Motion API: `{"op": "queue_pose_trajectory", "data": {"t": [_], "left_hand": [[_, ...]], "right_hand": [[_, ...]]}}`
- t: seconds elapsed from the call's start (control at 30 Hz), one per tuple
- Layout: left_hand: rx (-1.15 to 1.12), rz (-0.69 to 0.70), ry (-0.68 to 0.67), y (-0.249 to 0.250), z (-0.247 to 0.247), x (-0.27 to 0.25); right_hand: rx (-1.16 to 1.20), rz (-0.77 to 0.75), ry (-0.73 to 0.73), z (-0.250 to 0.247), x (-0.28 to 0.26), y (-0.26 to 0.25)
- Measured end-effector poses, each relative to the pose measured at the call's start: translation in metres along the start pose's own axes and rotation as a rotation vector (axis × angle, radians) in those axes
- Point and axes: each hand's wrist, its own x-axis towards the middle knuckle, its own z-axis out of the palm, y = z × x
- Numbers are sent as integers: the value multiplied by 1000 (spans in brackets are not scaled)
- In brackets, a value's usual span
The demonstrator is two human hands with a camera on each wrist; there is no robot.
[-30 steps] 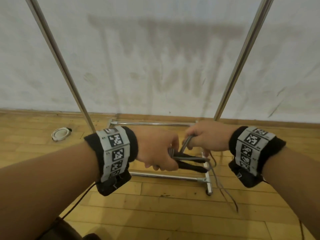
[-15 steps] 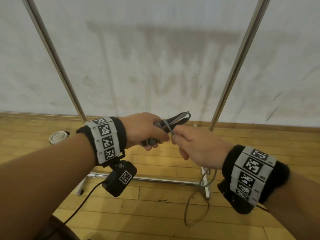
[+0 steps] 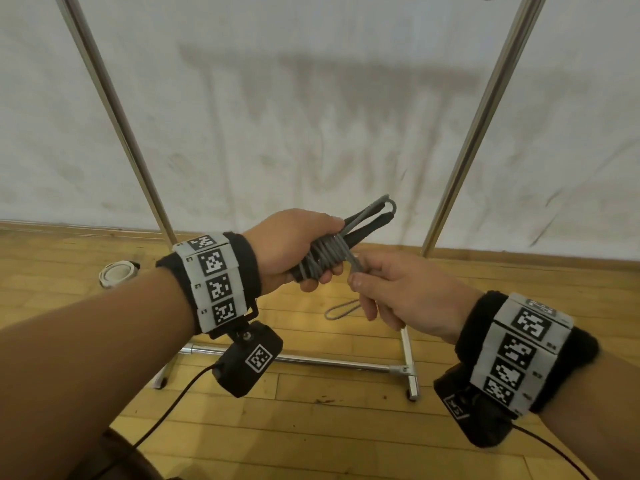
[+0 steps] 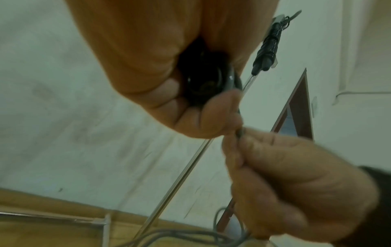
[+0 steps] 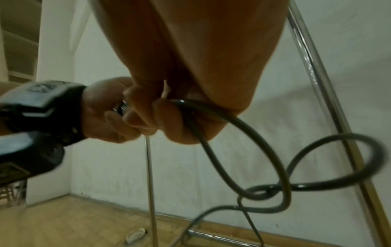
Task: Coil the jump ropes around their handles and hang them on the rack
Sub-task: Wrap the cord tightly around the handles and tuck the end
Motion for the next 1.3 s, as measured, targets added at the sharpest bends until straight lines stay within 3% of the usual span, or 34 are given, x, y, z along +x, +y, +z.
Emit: {"op": "queue_pose_trajectory", "data": {"t": [0.1,0.2,0.23,0.37,0.47,0.57,0.67,0.77,0.87,0.97,1.07,1.17,1.23,1.3], "left_hand": [[-53,46,-201,9,-5,-6],[321,-68,-504,7,5,-16],[490,-133,-542,3,12,-18],[1067,-265,-445,-21,34,-8],[1201,-289,-297,-30,33,2],[1003,-285,-73,-30,9,12],[543,-227,146,-22,-24,21],[56,-192,131,-6,-47,17],[-191,-136,30,3,-49,11],[-271,-37,159,10,-45,12],[-294,68,317,14,-56,12],[56,87,310,3,-65,8],[284,38,225,-8,-60,6],[337,-5,152,-14,-49,5]], "right_hand": [[-89,89,-65,-3,0,14],[9,173,-156,-5,7,23],[-73,171,-165,-7,11,24],[-608,69,-142,-12,19,11],[-833,-48,-76,-14,18,-7],[-908,-162,91,-16,13,-23],[-890,-220,219,-13,5,-30],[-822,-119,177,-6,7,-14],[-706,56,123,2,16,15],[-556,195,61,7,24,45],[-526,390,-149,8,20,74],[-748,529,-395,5,13,85],[-742,499,-385,-2,16,77],[-531,366,-209,-12,20,55]]}}
